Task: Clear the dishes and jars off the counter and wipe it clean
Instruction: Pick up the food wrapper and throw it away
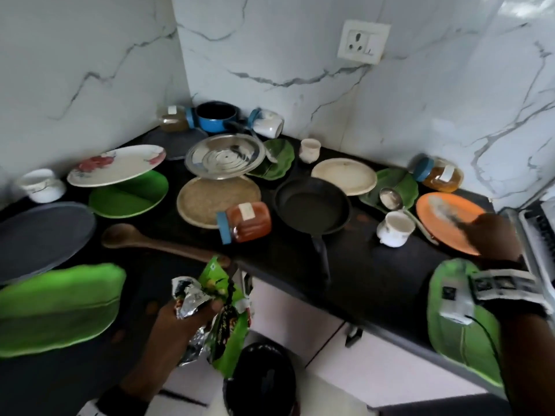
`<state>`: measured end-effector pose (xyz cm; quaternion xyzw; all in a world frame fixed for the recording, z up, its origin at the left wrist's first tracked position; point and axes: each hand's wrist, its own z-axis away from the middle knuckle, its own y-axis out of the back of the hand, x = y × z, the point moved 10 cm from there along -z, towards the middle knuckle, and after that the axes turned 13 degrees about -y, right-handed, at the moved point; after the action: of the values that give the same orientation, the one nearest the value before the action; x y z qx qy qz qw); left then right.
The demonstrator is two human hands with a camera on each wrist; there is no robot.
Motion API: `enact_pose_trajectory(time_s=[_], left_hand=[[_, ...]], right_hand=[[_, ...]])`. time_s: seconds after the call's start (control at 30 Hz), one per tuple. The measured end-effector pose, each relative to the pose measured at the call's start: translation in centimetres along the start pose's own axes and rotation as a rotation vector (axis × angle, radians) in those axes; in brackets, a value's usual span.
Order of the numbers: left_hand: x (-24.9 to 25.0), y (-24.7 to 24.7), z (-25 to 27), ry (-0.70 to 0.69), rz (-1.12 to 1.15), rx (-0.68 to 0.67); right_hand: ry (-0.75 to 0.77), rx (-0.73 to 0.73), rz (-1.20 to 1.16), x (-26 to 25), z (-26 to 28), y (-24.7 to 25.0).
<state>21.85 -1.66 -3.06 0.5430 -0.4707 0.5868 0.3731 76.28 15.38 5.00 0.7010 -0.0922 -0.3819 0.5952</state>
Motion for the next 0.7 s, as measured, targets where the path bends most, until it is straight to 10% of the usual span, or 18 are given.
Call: enact_pose_trajectory(time_s=[0.17,0.37,0.47,0.7], left_hand=[[-6.0,0.7,4.4,0.214,0.024,-0.102],[-16.4,-0.1,8.7,0.516,-0.025,-0.371],[-21.9,0.9,9.2,0.618,-0.078,-0.237],[-36.6,5.0,11.2,0.704,-0.255,0.029]], right_hand=[[0.26,-0.048,-0.41,-3.7,12.3,4.4],[0.299,-0.945,-0.115,-5.0,29.6,-16.5],[0.142,-1.158,0.113,-0.4,33.2,-27.3],[-0.166,-1.142,0.333,9.4,33.3,-39.7]])
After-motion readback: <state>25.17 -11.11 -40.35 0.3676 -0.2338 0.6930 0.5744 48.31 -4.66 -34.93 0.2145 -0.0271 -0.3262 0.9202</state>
